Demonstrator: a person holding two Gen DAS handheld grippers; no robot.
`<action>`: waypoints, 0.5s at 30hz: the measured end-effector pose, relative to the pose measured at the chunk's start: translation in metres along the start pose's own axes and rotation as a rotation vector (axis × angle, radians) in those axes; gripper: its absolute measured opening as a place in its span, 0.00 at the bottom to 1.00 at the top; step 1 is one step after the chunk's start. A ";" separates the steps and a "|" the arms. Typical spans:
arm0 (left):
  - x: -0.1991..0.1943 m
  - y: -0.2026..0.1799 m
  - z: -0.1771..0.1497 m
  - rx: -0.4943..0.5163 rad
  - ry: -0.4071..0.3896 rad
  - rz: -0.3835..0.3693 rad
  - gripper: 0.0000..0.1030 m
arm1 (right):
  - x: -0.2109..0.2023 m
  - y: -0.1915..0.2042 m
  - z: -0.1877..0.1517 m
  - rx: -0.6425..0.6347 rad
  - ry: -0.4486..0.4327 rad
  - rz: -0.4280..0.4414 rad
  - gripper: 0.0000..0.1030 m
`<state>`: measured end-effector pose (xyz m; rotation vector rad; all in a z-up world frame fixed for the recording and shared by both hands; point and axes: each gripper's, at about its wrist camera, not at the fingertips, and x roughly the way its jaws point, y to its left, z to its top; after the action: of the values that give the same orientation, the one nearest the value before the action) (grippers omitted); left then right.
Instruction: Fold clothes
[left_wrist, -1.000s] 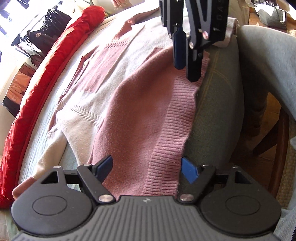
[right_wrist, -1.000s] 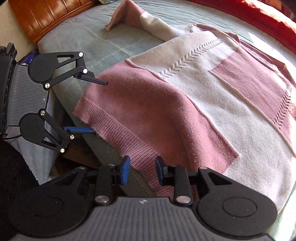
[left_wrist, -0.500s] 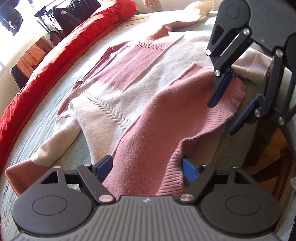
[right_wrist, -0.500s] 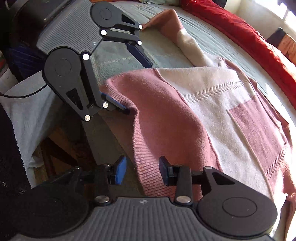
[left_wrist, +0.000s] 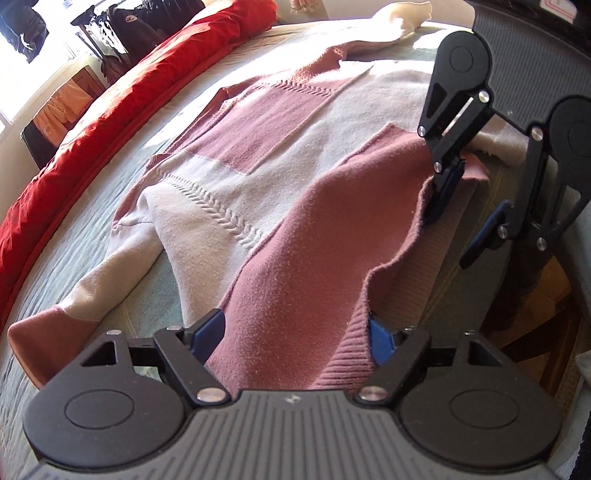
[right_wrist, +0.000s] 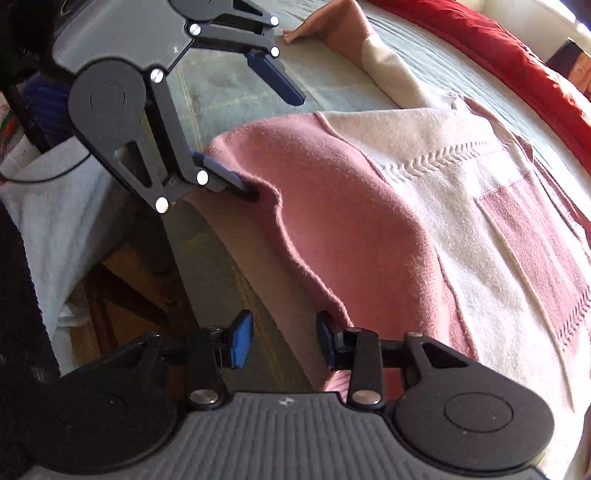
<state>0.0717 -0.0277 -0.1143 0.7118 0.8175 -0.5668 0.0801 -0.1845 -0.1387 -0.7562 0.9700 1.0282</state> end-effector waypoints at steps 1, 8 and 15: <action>0.000 0.000 -0.001 0.000 0.003 -0.001 0.78 | 0.003 0.003 -0.002 -0.042 0.015 -0.035 0.41; -0.014 -0.005 -0.007 0.022 -0.014 -0.012 0.78 | 0.011 0.012 0.000 -0.173 0.027 -0.126 0.24; -0.047 -0.020 0.002 0.097 -0.123 -0.071 0.78 | -0.003 0.005 0.009 -0.132 0.027 -0.062 0.06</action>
<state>0.0321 -0.0340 -0.0822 0.7308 0.7065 -0.7113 0.0773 -0.1762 -0.1333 -0.9055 0.9024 1.0377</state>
